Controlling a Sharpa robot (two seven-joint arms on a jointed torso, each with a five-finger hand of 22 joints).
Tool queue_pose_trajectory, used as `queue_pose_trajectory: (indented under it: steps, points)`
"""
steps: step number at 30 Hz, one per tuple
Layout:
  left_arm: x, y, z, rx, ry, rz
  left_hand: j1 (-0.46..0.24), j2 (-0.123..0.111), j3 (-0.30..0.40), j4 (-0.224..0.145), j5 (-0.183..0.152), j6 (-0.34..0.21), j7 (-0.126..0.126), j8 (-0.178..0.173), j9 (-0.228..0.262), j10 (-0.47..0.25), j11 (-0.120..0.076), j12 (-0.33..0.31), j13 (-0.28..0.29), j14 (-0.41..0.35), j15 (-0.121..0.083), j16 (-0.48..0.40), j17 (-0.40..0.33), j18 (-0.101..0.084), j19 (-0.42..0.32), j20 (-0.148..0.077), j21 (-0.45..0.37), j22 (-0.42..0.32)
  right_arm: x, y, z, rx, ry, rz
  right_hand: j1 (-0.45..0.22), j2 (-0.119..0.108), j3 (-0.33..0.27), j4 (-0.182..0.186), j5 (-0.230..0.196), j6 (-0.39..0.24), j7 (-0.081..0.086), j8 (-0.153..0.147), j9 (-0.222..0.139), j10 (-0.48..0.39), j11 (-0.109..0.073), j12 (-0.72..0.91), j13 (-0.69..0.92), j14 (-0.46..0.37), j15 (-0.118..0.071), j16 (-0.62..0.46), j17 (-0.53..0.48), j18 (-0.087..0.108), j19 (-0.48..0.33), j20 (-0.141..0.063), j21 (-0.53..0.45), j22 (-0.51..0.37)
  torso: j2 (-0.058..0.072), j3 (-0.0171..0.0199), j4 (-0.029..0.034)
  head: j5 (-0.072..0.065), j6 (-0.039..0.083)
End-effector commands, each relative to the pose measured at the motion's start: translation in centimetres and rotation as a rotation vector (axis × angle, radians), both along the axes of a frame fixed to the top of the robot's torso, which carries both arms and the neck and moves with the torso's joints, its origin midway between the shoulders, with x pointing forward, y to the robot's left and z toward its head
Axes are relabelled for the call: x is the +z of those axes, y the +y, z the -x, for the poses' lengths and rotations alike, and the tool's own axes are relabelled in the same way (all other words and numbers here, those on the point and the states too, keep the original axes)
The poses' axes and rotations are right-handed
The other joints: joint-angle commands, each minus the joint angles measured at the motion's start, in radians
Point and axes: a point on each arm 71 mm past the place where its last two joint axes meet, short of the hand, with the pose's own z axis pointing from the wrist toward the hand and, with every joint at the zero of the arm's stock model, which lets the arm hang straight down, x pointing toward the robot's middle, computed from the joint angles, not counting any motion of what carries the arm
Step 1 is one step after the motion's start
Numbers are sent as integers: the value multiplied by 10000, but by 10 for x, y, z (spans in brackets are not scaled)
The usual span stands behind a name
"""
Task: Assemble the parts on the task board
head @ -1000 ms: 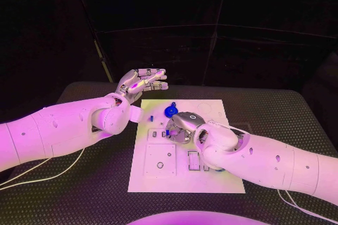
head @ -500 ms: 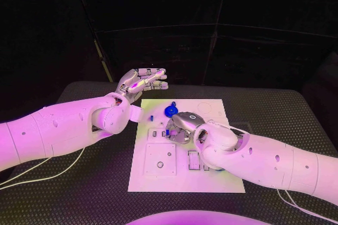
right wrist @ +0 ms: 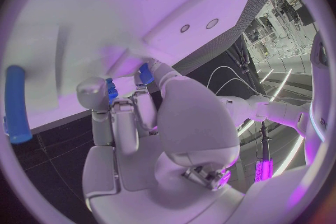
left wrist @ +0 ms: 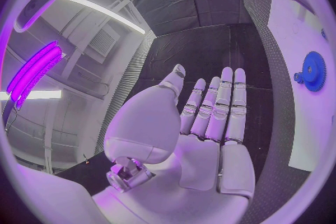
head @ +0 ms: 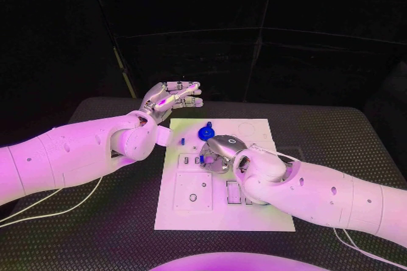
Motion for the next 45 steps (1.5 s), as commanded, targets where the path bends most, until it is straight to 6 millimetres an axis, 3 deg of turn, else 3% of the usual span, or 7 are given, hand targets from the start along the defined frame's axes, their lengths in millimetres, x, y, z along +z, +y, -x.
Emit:
queue_pose_trajectory:
  steps: [1,20,38,40,42,44,45]
  points:
    - [1,-1,0,-127,-36,48,-10,83,5,-70,40,-36,631,28,-1,38,2,43,-2,50,-5,-20,8,199,64,-11,19,-13,1,1,0,-50,-27,-96,-141,-108,-197,64,-122,-157,17,-84,7,-27,61,-49,-28,933,75,9,2155,-105,7,76,-59,-20,-4,-3,0,2,-6]
    - [0,-2,0,-170,20,45,-12,84,4,-81,40,-25,631,12,-8,27,6,21,-10,69,-7,-28,9,199,72,-13,18,-22,5,-1,-1,-146,-265,-771,-82,-191,-671,295,-226,-967,198,-367,-2,-205,222,-182,-205,926,208,-1,2134,-94,-18,192,-118,-104,-8,6,3,8,-22]
    - [-5,17,1,-833,313,-1718,-174,28,66,-163,73,1342,-145,193,13,2802,-1041,876,338,4275,-1314,2721,2031,229,3176,-1255,2188,910,54,-45,18,1776,711,-3253,73,-178,-1102,534,-720,-1394,322,-349,38,-178,345,-59,-91,915,323,-16,2095,-75,-88,308,-175,-210,-89,6,4,62,111]
    - [-7,21,1,-951,481,-2433,-293,-145,-39,-127,54,1430,-344,325,45,3453,-1282,1459,682,4867,-1576,3946,2957,196,3695,-1494,2753,1218,65,-56,16,1612,849,-3566,127,-142,-1141,547,-658,-1351,311,-300,54,-191,338,-64,-102,902,322,-34,2044,-68,-108,312,-193,-242,-92,6,15,51,136]
    - [-7,25,1,-1109,700,-3336,-489,-265,-182,-31,77,1870,-648,725,192,4210,-1571,2405,1263,5481,-1831,8736,8099,195,4262,-1783,3469,1622,77,-69,11,1327,908,-3850,161,-110,-1161,556,-626,-1315,302,-265,66,-214,331,-85,-130,888,317,-56,1986,-59,-136,312,-219,-291,-129,13,2,40,118]
    - [-8,27,1,-1283,1094,-4233,-633,-541,-417,6,133,2102,-961,1205,408,4375,-1785,3817,2276,5576,-2130,11151,10693,-5,4906,-2024,4987,3058,87,-81,5,999,920,-4096,183,-82,-1180,566,-606,-1275,291,-229,77,-218,323,-87,-134,883,311,-64,1965,-56,-143,310,-227,-303,-156,19,-20,49,137]
    - [-9,28,1,-1423,1348,-4742,-773,-362,-451,174,142,2202,-1078,1632,637,4040,-1710,4926,3144,5468,-2124,12176,11935,-161,5039,-2120,6149,4505,91,-87,3,844,928,-4200,193,-67,-1191,572,-595,-1254,285,-209,82,-215,318,-83,-130,882,308,-65,1964,-56,-144,308,-228,-303,-187,27,-20,59,134]
